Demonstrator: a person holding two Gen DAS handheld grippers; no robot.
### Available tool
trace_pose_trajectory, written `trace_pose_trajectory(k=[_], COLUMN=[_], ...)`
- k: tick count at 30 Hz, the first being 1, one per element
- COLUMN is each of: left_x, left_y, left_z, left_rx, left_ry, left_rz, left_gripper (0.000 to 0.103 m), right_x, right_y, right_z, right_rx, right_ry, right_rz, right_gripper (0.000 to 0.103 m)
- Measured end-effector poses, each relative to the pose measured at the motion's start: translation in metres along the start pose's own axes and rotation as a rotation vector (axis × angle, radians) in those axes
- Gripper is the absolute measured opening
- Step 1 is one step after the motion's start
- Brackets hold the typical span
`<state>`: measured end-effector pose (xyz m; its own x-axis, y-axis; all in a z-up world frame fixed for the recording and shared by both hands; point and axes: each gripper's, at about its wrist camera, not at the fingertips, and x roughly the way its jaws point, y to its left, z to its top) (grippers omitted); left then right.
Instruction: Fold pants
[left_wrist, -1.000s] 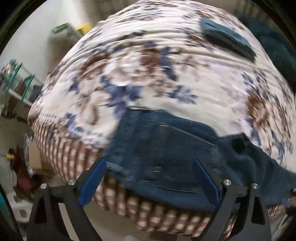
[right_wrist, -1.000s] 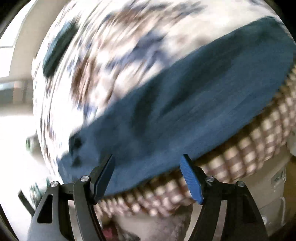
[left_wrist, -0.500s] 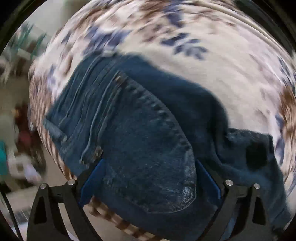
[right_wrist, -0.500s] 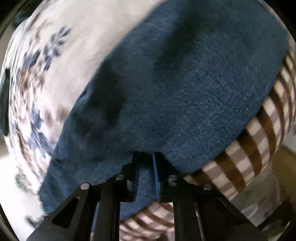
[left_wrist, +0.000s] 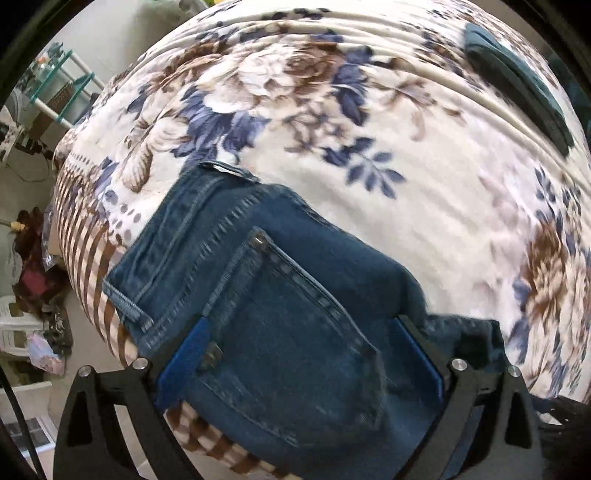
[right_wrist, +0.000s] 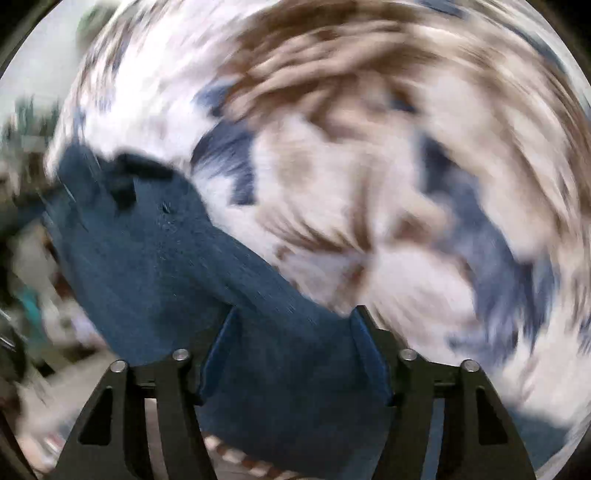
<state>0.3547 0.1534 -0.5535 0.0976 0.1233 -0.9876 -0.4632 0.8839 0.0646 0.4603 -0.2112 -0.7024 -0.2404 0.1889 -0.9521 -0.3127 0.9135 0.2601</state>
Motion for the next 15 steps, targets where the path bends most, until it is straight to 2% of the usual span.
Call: trace_pose_trajectory(k=[1,3,7,9,10,12,15], left_x=[0.001,0.001,-0.003,-0.005,-0.006,-0.004,0.011], left_y=[0.002,0.014,0.037,0.052,0.057,0.068,0.076], left_z=[0.003,0.008,0.018,0.03,0.036,0.053,0.08], left_rx=[-0.005,-0.013,-0.013,-0.031,-0.037,-0.04,-0.024], left_ry=[0.008,0.009,0.0,-0.003,-0.006,-0.009,0.023], left_rz=[0.002,0.003,0.004,-0.022,-0.032,-0.058,-0.105], left_gripper=[0.1,0.1,0.1,0.1,0.1,0.1,0.1], right_x=[0.003,0.002,-0.002,-0.011,-0.019,-0.037,-0.046], right_y=[0.0,-0.021,-0.044,-0.038,-0.033,-0.013,0.001], right_z=[0.004,0.008,0.01,0.018,0.022,0.039,0.065], right_rx=[-0.008,0.077,0.218,0.246,0.247,0.26,0.279], right_ry=[0.017,0.029,0.066,0.104,0.094,0.026,-0.015], right_rz=[-0.027,0.005,0.014,0.0,0.001,0.043,0.215], right_gripper=[0.034,0.029,0.029,0.036,0.05,0.068,0.069])
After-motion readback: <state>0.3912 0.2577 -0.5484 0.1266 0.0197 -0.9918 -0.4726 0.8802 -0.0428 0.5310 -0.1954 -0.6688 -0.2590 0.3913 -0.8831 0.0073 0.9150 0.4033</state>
